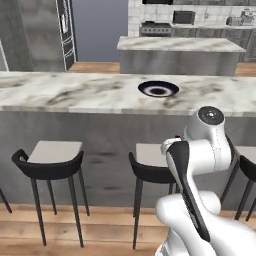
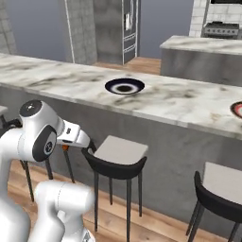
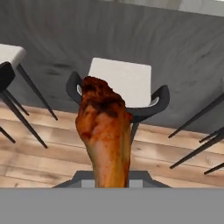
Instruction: Take the chicken drumsticks from the pan and place one on each plate on the dining counter.
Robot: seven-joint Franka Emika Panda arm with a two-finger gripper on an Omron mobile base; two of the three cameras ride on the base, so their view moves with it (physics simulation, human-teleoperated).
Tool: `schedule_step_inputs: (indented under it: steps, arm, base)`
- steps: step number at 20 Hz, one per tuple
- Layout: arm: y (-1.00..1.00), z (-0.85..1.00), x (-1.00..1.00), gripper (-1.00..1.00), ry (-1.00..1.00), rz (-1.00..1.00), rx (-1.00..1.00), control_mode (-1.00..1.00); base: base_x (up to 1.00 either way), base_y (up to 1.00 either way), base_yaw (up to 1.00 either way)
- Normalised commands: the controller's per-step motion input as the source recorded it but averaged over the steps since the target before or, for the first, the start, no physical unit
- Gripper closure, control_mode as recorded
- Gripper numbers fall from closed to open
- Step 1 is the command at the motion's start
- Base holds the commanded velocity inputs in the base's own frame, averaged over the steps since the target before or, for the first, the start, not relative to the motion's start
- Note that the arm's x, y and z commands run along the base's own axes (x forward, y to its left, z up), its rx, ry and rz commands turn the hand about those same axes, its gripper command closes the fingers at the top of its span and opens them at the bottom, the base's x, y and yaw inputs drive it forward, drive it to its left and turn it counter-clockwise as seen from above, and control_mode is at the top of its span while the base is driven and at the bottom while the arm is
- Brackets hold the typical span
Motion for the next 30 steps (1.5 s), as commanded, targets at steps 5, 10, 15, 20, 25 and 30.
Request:
schedule_step_inputs:
  steps: [5, 10, 15, 20, 25, 30]
  arm:
    - [0.0, 0.0, 0.0, 1.0, 0.0, 0.0, 0.0, 1.0]
    - [0.0, 0.0, 0.0, 1.0, 0.0, 0.0, 0.0, 1.0]
    - [0.0, 0.0, 0.0, 1.0, 0.0, 0.0, 0.0, 1.0]
    - [0.0, 0.0, 0.0, 1.0, 0.0, 0.0, 0.0, 1.0]
    - [0.0, 0.0, 0.0, 1.0, 0.0, 0.0, 0.0, 1.0]
    - [0.0, 0.0, 0.0, 1.0, 0.0, 0.0, 0.0, 1.0]
  base:
    - [0.5, 0.27, -0.14]
    - [0.48, 0.23, -0.15]
    - [0.46, 0.23, -0.17]
    - [0.48, 0.22, -0.17]
    - [0.43, 0.28, -0.16]
    - [0.38, 0.27, -0.11]
